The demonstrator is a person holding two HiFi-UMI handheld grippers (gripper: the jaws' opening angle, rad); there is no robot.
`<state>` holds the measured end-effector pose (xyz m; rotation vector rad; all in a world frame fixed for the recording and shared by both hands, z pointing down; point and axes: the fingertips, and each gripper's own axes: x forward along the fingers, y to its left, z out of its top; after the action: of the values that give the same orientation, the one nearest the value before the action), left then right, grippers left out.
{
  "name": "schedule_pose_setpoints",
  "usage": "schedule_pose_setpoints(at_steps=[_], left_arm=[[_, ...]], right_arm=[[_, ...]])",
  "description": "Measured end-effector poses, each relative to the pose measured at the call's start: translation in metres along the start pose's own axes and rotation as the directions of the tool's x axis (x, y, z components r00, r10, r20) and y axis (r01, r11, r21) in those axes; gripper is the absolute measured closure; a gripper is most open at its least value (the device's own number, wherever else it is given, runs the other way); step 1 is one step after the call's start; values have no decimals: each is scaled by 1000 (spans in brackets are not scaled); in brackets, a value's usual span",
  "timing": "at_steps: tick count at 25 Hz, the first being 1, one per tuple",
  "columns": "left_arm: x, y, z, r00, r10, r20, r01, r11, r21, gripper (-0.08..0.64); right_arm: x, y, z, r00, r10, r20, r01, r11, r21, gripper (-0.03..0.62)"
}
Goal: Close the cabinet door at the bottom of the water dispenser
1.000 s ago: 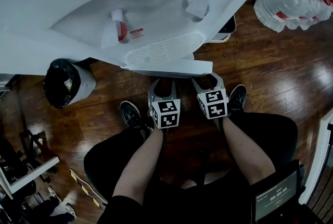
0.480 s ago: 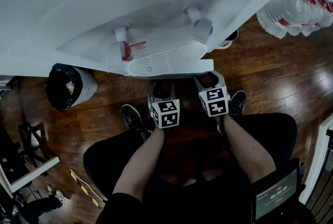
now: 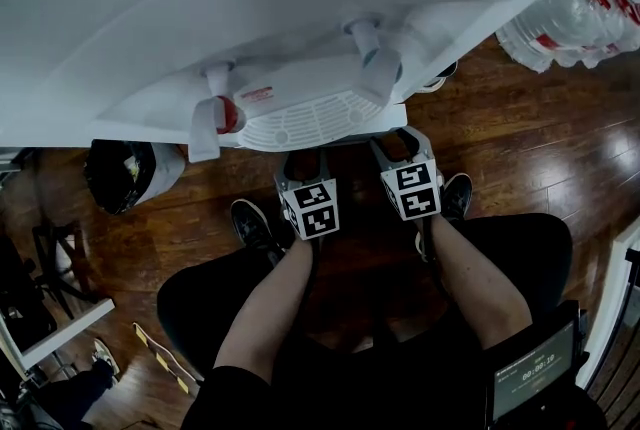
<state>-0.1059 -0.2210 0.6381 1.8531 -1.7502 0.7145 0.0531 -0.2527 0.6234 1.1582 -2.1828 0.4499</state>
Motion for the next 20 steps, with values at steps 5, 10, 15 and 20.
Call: schedule_pose_setpoints(at_steps=[5, 10, 15, 20], left_arm=[[-2, 1, 5, 1000, 2, -5, -2, 1000, -21, 336], [-2, 0, 7, 1000, -5, -4, 5, 1000, -28, 336], [-3, 4, 10, 1000, 7, -6, -7, 999, -35, 341], [0, 4, 13, 1000, 7, -6, -7, 999, -38, 341]], right_arm=[[2, -4, 5, 1000, -12, 17, 12, 1000, -17, 388], [6, -7, 10, 1000, -11, 12, 12, 1000, -20, 390], [11, -10, 15, 1000, -9, 11, 9, 1000, -20, 388], [16, -13, 20, 1000, -5, 14, 6, 1000, -24, 388]])
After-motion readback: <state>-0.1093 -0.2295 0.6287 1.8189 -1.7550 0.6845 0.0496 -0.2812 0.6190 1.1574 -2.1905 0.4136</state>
